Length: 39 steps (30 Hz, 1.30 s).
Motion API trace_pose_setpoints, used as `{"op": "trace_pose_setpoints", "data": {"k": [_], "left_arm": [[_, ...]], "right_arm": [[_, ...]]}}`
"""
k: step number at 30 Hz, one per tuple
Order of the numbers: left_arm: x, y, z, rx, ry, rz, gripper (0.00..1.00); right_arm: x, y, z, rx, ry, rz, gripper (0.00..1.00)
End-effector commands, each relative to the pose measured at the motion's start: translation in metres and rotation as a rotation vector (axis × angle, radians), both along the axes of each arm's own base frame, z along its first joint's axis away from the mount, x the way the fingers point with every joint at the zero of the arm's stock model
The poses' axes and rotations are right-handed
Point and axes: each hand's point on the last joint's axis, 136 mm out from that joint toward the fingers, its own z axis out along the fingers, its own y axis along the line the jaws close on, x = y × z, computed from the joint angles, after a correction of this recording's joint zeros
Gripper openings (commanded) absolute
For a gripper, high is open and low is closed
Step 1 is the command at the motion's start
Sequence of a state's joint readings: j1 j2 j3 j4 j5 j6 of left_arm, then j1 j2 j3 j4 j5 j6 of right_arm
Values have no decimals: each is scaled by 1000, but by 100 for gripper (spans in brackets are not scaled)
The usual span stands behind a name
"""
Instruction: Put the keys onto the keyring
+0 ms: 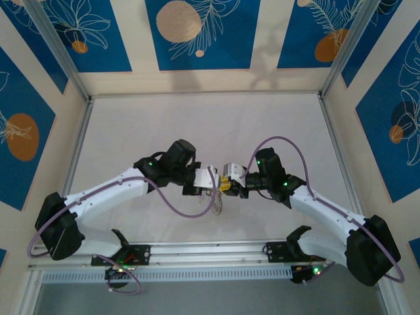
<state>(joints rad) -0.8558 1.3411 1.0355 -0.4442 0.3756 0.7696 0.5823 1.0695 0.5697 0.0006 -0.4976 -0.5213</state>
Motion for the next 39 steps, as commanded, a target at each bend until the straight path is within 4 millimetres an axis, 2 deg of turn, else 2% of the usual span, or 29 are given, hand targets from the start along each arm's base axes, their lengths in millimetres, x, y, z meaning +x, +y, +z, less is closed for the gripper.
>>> {"op": "trace_pose_setpoints", "data": {"k": [1,4,9,18,21,24,25,27,28,34,37,39], "left_arm": [[-1,-10,14,-30,-13,-27,0],[-3,-11,13,-35,-6,-37,0],[-3,-12,14,-41,-3,-36,0],[-4,-15,14,-50,28,-35,0],[-4,-17,15,-61,33,-26,0],[-3,-16,20,-81,30,-12,0],[-2,-14,21,-83,30,2,6],[0,-6,22,-87,40,31,25],[-1,-2,22,-91,46,40,29],[-2,26,21,-145,79,132,39],[5,36,16,-164,135,229,49],[12,41,10,-161,193,310,50]], "right_arm": [[-7,4,9,44,-19,37,25],[-7,5,11,57,-23,35,25],[-6,5,9,51,-26,29,16],[-6,9,11,76,-44,30,17],[-7,10,9,70,-41,36,0],[-5,8,5,56,-56,25,0],[-5,7,5,59,-77,20,0],[-5,5,7,71,-133,10,0],[-5,3,9,85,-172,5,0],[-9,-3,21,173,-440,1,0],[-13,-4,24,186,-554,9,0],[-13,-4,26,181,-594,-1,0]]}}
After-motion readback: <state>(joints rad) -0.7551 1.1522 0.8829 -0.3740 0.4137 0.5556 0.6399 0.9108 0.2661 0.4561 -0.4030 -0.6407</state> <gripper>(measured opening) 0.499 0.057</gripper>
